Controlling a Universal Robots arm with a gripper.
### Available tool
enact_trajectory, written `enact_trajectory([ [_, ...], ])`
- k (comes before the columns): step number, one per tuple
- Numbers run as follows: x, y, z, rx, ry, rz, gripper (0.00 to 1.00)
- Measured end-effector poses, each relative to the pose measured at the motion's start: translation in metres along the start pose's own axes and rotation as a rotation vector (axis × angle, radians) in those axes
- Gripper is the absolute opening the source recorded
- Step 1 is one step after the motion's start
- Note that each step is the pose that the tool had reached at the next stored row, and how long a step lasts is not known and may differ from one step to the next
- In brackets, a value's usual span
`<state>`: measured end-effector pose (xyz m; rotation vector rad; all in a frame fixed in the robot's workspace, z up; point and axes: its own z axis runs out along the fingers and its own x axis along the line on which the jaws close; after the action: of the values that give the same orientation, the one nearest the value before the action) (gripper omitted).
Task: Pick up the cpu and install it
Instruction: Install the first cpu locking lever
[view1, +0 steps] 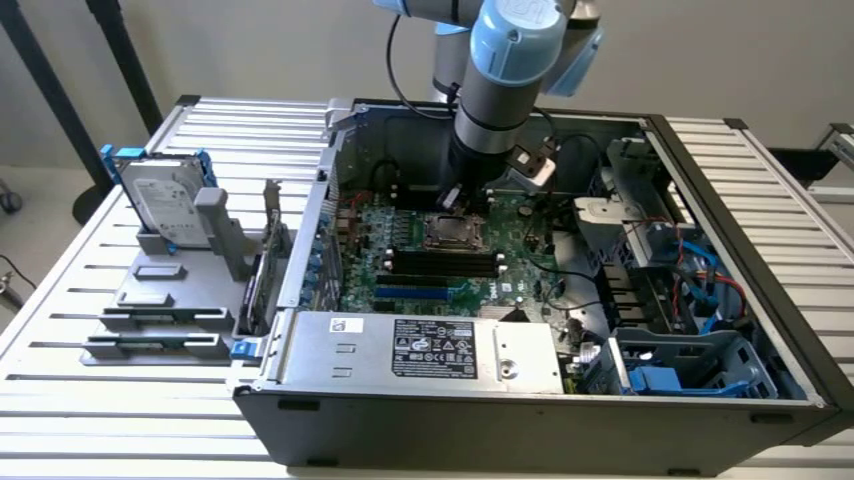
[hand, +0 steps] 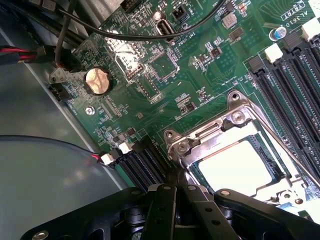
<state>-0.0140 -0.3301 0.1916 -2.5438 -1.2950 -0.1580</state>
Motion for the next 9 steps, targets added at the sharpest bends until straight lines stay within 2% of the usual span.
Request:
enact_trajectory([
  [9,0.0000,0.0001,-0.0013,0.0045,-0.0031,0.002,0.11],
])
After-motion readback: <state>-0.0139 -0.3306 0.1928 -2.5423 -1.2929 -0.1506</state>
